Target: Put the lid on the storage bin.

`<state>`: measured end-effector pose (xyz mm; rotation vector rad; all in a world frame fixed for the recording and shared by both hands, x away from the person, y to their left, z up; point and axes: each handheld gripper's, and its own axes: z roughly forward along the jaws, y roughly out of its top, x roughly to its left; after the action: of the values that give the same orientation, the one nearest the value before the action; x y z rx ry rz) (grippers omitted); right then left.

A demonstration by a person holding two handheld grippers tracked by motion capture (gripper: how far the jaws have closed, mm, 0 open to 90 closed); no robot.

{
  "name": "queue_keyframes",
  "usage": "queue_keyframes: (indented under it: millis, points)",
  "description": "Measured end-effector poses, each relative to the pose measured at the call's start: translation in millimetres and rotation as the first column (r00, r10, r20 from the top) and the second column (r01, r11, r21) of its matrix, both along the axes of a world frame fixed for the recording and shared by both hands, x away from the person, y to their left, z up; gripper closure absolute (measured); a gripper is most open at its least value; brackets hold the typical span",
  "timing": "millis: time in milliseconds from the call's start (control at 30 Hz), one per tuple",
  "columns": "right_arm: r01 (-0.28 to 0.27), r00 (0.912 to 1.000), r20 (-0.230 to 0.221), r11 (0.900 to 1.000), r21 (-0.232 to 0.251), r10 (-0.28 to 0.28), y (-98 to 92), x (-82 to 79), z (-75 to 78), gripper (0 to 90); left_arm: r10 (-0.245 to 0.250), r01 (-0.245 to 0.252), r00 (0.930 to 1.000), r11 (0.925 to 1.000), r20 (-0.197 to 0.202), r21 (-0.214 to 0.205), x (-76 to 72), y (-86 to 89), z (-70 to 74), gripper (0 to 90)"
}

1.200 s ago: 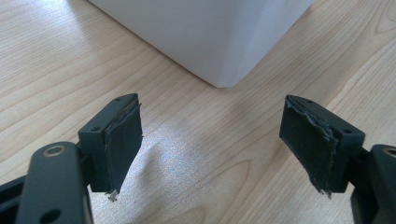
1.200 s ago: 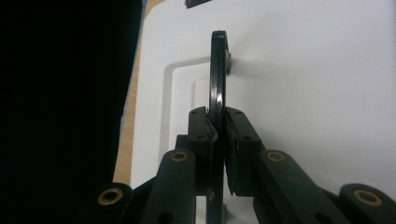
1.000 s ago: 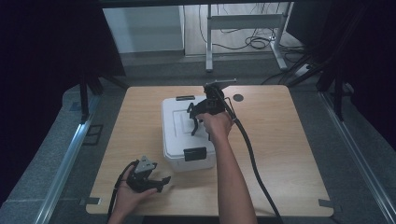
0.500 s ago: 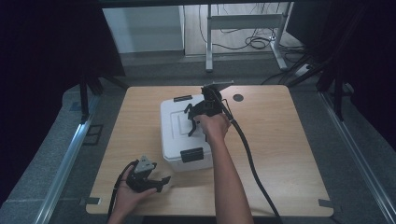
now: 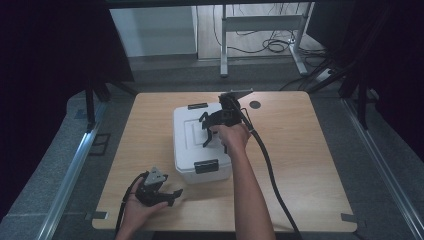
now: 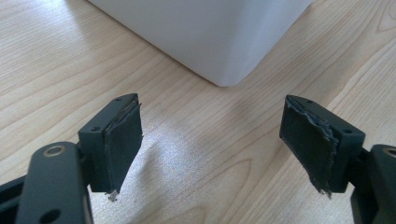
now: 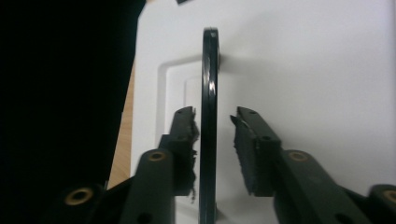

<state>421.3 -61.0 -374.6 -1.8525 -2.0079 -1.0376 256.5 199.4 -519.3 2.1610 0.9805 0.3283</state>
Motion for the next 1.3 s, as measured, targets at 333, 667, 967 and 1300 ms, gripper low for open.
queue_keyframes:
  millis: [333, 667, 967, 1300]
  points:
    - [-0.051, 0.9936, 0.103, 0.9984, 0.026, 0.048, -13.1, -2.1, 12.5, 49.2, 0.004, -0.004, 1.0, 1.0, 0.003, 0.003, -0.1, 0.9, 0.2, 21.4]
    - [-0.113, 0.9679, 0.234, 0.9903, 0.08, 0.092, -47.8, -9.2, 15.0, 44.7, 0.02, -0.02, 0.9998, 0.9997, 0.007, 0.009, 0.4, 3.3, -0.6, 21.4]
    - [-0.119, 0.9507, 0.298, 0.988, 0.098, 0.085, -102.8, -19.5, 0.7, 44.3, 0.027, -0.027, 0.9996, 0.9991, 0.004, 0.031, 0.6, 2.1, -2.8, 21.4]
    - [-0.102, 0.9292, 0.364, 0.9911, 0.086, 0.064, -150.2, -39.2, -39.5, 44.2, 0.035, -0.035, 0.9994, 0.9983, 0.003, 0.046, 0.5, 3.7, -3.1, 21.5]
